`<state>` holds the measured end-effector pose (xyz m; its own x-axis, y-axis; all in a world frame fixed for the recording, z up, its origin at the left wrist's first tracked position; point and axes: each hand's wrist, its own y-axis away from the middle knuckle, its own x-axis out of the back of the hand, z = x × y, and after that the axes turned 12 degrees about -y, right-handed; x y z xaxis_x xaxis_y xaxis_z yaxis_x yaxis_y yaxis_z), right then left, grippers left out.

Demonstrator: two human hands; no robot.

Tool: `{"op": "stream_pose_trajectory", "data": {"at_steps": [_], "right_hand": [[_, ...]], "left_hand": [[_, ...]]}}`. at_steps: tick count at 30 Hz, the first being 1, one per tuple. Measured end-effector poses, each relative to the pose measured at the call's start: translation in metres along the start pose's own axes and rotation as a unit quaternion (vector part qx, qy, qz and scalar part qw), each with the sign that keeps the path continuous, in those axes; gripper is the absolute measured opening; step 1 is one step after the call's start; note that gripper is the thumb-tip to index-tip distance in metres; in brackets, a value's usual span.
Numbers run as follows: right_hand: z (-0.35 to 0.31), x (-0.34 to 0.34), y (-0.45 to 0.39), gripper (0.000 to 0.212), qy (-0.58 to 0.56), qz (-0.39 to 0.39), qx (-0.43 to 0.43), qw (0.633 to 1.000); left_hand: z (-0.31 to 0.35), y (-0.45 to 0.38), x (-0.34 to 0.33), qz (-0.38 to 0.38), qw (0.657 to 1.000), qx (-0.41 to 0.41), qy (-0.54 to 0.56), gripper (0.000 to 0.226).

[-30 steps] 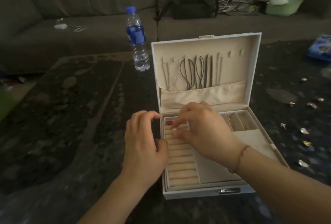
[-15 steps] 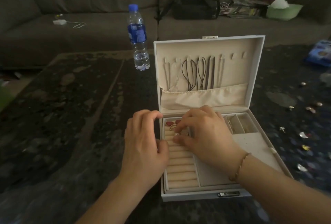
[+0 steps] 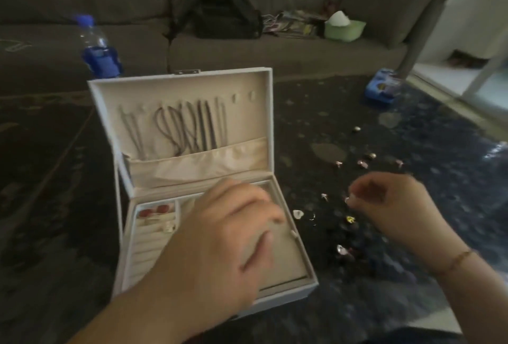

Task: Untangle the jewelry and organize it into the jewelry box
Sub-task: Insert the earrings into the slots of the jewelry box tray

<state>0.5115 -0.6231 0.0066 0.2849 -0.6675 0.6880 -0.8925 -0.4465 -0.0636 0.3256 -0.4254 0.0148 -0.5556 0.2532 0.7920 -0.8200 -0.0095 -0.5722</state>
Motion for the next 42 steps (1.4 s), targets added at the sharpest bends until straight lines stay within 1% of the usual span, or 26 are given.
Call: {"op": "stream_pose_trajectory", "data": {"at_steps": [1, 3, 5, 7, 9, 10, 13, 17, 20, 24, 28, 30, 33, 37, 39, 42], "right_hand": [[0.011, 0.002, -0.001, 0.031, 0.034, -0.025, -0.028, 0.999], [0.025, -0.001, 0.003, 0.028, 0.078, -0.077, -0.054, 0.992], [0.031, -0.007, 0.009, 0.017, 0.096, -0.103, -0.042, 0.989], [0.036, -0.013, 0.013, 0.007, 0.105, -0.108, -0.015, 0.989], [0.04, -0.018, 0.015, 0.012, 0.119, -0.113, 0.006, 0.987], [0.042, -0.019, 0.015, 0.013, 0.124, -0.115, 0.014, 0.985], [0.048, -0.016, 0.01, 0.014, 0.121, -0.122, 0.024, 0.985], [0.051, -0.005, 0.007, 0.017, 0.096, -0.158, 0.012, 0.983], [0.053, 0.002, 0.008, 0.016, 0.064, -0.149, 0.012, 0.987], [0.055, 0.005, 0.01, 0.016, 0.038, -0.142, 0.011, 0.989], [0.055, 0.007, 0.006, 0.016, 0.015, -0.12, 0.007, 0.993], [0.054, 0.009, 0.004, 0.015, 0.003, -0.099, 0.008, 0.995], [0.055, 0.012, 0.003, 0.015, -0.007, -0.075, 0.009, 0.997], [0.058, 0.016, -0.001, 0.012, -0.02, -0.057, -0.007, 0.998], [0.057, 0.018, -0.005, 0.009, -0.027, -0.043, -0.012, 0.999], [0.053, 0.018, -0.012, 0.003, -0.048, -0.009, -0.017, 0.999]], "left_hand": [[0.007, -0.02, -0.012, -0.039, 0.999, 0.0, 0.026, 0.016], [0.016, -0.058, -0.039, -0.132, 0.991, 0.013, 0.036, 0.019], [0.018, -0.092, -0.075, -0.219, 0.975, 0.027, -0.011, 0.025], [0.019, -0.119, -0.106, -0.308, 0.946, 0.046, -0.084, 0.032], [0.019, -0.133, -0.129, -0.367, 0.92, 0.065, -0.124, 0.038], [0.019, -0.137, -0.137, -0.381, 0.912, 0.073, -0.131, 0.039], [0.017, -0.143, -0.151, -0.387, 0.909, 0.103, -0.114, 0.036], [0.016, -0.143, -0.158, -0.391, 0.91, 0.129, -0.056, 0.018], [0.015, -0.141, -0.162, -0.386, 0.911, 0.137, -0.05, 0.009], [0.009, -0.147, -0.167, -0.379, 0.909, 0.171, -0.016, 0.01], [0.004, -0.166, -0.184, -0.325, 0.915, 0.239, 0.007, 0.031], [0.005, -0.176, -0.195, -0.306, 0.917, 0.254, -0.002, 0.035], [0.009, -0.188, -0.205, -0.301, 0.919, 0.252, -0.032, 0.029], [0.018, -0.194, -0.209, -0.298, 0.926, 0.216, -0.084, 0.015], [0.02, -0.192, -0.203, -0.29, 0.932, 0.208, -0.069, 0.015], [0.024, -0.181, -0.174, -0.257, 0.95, 0.178, -0.007, 0.017]]}}
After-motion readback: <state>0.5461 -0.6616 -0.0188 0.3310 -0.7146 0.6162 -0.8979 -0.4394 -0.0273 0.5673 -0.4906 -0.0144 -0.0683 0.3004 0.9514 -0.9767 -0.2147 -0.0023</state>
